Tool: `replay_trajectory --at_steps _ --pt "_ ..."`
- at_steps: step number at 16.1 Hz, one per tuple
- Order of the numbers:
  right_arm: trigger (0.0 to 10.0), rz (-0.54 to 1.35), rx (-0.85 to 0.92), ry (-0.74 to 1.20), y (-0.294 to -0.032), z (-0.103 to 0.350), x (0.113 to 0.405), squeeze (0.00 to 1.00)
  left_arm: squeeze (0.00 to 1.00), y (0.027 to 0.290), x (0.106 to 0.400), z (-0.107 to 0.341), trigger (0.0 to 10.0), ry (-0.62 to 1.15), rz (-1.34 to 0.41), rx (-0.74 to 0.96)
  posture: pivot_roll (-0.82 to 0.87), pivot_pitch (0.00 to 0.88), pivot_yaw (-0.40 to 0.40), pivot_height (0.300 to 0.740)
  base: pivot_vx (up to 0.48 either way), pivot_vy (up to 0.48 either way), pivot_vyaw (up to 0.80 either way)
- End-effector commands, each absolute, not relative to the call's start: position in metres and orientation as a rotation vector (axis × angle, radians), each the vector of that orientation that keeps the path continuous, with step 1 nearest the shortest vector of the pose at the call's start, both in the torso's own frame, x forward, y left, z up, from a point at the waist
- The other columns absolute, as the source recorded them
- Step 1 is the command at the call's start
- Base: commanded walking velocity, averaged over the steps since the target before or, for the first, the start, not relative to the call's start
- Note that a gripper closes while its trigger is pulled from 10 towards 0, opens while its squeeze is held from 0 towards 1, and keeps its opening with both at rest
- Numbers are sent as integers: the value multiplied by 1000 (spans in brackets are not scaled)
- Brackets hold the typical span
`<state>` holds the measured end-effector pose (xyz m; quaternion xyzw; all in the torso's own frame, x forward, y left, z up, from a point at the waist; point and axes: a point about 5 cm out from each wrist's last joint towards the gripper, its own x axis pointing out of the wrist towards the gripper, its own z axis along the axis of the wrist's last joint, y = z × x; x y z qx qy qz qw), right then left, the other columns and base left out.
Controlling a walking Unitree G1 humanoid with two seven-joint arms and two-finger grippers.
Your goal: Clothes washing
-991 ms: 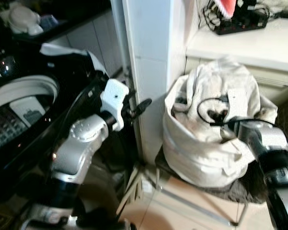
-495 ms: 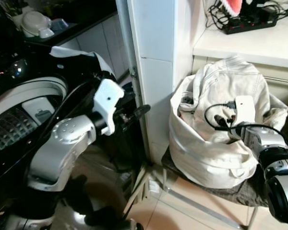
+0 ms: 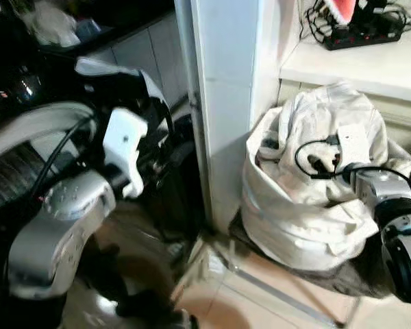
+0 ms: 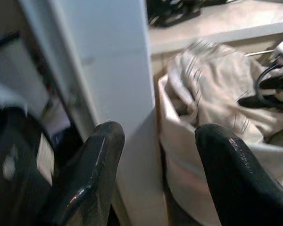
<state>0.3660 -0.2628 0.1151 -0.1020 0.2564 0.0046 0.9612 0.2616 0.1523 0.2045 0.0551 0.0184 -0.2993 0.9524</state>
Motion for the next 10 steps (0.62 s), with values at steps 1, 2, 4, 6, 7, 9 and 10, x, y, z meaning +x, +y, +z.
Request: replay_trajectory --at_steps 1,2,4,6,7,9,10 --pt "10000 16 -239 515 -268 125 369 1000 0 155 252 209 10000 36 -581 113 157 61 12 740 0 0 0" --pt "10000 15 -246 525 -272 126 368 1000 0 154 243 207 10000 57 -610 116 159 71 1 740 0 0 0" --pt "10000 15 -261 526 -277 133 369 1000 0 152 228 207 10000 92 -643 115 171 102 -16 740 0 0 0" --pt "10000 20 -250 524 -278 140 371 1000 0 148 215 209 10000 114 -703 141 168 149 -12 740 0 0 0" --pt "10000 15 -247 527 -280 141 371 1000 0 144 209 209 10000 123 -742 171 170 153 -10 740 0 0 0" --pt "10000 10 -258 569 -286 130 364 1000 0 139 197 212 10000 134 -786 222 198 156 17 740 0 0 0" --pt "10000 9 -255 592 -287 123 360 1000 0 142 199 220 10000 107 -762 234 208 158 34 740 0 0 0"
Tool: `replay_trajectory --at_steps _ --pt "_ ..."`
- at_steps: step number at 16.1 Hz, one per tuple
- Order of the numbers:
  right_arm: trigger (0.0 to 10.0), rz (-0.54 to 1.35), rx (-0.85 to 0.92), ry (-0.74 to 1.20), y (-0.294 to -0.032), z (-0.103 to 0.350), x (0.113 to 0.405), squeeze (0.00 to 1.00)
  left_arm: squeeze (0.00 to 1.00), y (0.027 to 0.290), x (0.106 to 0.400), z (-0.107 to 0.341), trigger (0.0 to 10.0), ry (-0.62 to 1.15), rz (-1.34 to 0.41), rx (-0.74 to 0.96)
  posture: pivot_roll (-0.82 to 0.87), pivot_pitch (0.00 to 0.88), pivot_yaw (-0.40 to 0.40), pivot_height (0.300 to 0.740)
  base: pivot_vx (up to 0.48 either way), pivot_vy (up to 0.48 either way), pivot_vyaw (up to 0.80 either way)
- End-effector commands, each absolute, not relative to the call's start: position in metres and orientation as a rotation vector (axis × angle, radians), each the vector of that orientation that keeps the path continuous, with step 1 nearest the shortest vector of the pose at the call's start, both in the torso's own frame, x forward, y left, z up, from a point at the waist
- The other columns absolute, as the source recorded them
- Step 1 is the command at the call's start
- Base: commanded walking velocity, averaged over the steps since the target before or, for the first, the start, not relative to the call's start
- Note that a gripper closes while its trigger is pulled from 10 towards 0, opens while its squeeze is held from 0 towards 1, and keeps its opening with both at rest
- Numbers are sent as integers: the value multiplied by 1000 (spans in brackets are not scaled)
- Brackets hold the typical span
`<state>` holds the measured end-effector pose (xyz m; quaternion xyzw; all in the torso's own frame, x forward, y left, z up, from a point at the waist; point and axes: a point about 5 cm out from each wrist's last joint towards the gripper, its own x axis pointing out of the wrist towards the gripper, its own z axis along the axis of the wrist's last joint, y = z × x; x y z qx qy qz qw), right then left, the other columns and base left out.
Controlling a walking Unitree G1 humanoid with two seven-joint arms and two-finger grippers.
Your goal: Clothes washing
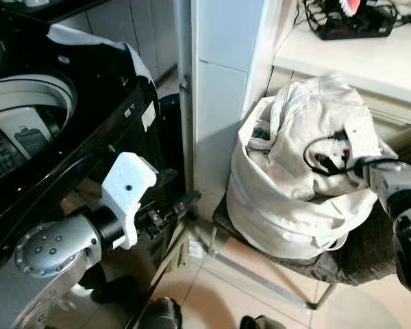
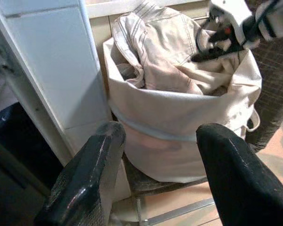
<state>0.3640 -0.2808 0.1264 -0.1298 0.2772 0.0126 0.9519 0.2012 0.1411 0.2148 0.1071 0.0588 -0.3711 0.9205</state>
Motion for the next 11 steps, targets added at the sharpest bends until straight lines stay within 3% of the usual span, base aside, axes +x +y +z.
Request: replay_trajectory --at_steps 1,4,8,9,11 --pt "10000 11 -255 599 -286 121 359 1000 0 143 202 223 10000 93 -751 234 211 159 42 740 0 0 0" --pt "10000 32 -219 629 -281 108 354 1000 0 147 215 241 10000 39 -714 213 224 176 73 740 0 0 0" --pt "10000 31 -178 651 -274 93 349 1000 0 143 201 245 10000 66 -788 213 254 172 93 740 0 0 0" --pt "10000 43 -191 673 -272 89 347 0 0 143 198 247 10000 80 -808 212 271 174 98 740 0 0 0" --pt "10000 63 -223 701 -270 85 345 0 0 144 194 249 10000 94 -833 209 280 179 100 740 0 0 0"
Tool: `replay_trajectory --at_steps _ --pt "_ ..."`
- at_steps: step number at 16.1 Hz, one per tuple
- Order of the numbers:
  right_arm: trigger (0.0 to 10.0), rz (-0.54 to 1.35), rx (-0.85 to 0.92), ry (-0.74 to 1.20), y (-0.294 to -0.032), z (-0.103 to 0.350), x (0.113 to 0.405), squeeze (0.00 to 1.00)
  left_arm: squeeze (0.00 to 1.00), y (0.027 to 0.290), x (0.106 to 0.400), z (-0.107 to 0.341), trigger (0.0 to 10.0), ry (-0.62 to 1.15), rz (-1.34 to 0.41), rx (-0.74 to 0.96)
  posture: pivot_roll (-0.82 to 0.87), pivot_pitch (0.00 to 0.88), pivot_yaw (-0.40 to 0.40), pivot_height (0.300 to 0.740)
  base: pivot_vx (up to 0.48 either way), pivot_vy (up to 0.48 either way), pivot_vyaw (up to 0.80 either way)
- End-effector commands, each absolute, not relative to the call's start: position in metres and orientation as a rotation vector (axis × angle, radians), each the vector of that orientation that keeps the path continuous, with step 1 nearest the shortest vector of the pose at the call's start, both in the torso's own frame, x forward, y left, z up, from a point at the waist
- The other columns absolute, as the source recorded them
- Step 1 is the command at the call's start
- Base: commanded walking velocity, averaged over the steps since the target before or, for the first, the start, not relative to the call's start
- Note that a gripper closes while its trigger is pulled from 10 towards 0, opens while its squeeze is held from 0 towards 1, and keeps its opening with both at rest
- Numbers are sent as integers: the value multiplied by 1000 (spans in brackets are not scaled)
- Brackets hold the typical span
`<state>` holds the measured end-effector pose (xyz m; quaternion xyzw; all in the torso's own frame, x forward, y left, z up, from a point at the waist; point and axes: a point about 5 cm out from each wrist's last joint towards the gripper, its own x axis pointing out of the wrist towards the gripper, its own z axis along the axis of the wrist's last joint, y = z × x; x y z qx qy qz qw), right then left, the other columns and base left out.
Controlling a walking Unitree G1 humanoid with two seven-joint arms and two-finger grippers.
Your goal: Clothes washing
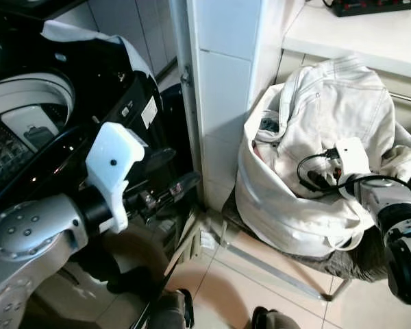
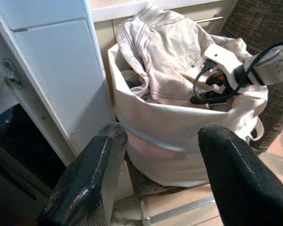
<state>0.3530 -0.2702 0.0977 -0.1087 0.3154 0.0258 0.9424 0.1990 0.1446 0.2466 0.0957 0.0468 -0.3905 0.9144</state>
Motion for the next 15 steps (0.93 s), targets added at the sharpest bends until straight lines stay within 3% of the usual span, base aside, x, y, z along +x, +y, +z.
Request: replay_trajectory --at_steps 1,3,4,5,15 --pt "10000 71 -228 715 -269 84 344 0 0 142 191 249 10000 104 -865 203 283 180 99 740 0 0 0" --pt "10000 65 -238 738 -269 81 343 0 0 135 179 248 10000 140 -979 186 291 174 97 740 0 0 0" --pt "3529 55 -235 737 -270 82 343 0 0 134 175 247 10000 151 -1017 181 292 169 98 740 0 0 0" --pt "0 40 -235 733 -270 84 344 0 0 131 166 247 10000 167 -1087 182 294 161 96 740 0 0 0" --pt "0 38 -238 707 -268 89 349 0 0 133 161 249 10000 195 -1080 195 302 145 89 740 0 0 0"
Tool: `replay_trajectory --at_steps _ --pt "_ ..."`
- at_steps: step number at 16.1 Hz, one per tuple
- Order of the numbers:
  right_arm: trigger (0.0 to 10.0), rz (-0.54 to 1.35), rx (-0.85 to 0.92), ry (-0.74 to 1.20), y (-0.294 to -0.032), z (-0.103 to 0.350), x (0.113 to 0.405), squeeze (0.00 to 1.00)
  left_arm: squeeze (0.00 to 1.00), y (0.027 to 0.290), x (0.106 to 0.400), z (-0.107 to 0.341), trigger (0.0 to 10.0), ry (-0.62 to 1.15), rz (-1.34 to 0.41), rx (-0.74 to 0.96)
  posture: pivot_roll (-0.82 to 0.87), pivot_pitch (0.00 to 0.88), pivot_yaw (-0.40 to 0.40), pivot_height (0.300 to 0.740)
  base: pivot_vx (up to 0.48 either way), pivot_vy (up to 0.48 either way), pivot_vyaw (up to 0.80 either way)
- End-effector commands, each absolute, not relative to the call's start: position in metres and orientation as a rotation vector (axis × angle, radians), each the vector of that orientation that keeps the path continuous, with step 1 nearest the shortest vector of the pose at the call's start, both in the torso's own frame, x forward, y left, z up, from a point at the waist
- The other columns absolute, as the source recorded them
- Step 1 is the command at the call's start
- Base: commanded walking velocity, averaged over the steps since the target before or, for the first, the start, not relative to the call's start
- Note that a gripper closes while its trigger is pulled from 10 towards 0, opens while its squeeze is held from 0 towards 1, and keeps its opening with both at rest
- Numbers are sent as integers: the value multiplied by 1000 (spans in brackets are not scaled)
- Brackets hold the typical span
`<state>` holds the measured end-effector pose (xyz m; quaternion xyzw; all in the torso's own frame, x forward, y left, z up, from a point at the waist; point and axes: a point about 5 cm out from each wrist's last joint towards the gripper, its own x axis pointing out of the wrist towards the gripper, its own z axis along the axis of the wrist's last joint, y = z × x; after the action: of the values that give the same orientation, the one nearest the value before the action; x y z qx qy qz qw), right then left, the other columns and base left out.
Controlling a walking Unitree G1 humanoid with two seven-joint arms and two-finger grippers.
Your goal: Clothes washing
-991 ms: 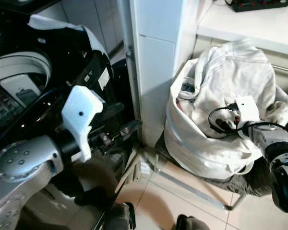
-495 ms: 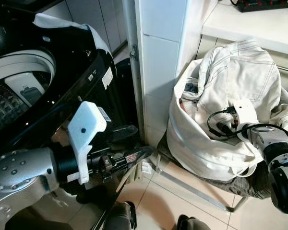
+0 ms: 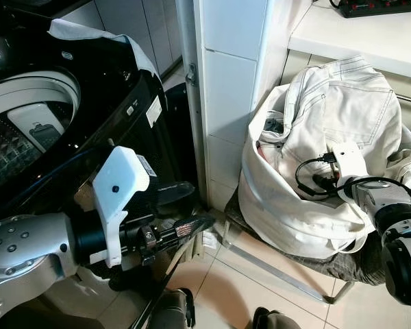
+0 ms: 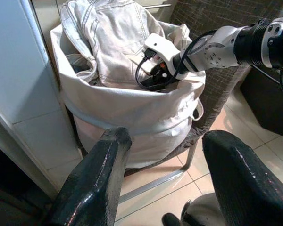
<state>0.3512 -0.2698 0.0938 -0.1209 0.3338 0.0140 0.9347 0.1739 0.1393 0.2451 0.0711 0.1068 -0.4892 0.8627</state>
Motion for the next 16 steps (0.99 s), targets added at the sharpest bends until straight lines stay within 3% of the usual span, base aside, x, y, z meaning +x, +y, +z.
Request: replay_trajectory --at_steps 1,9,16 --pt "0 38 -238 705 -267 89 349 0 0 133 161 250 10000 196 -1078 195 303 144 86 740 0 0 0" --pt "0 8 -195 607 -266 105 360 0 0 137 168 248 10000 198 -996 213 275 109 85 740 0 0 0" --pt "0 34 6 208 -269 201 394 0 0 129 216 239 10000 71 -827 157 113 4 74 740 0 0 0"
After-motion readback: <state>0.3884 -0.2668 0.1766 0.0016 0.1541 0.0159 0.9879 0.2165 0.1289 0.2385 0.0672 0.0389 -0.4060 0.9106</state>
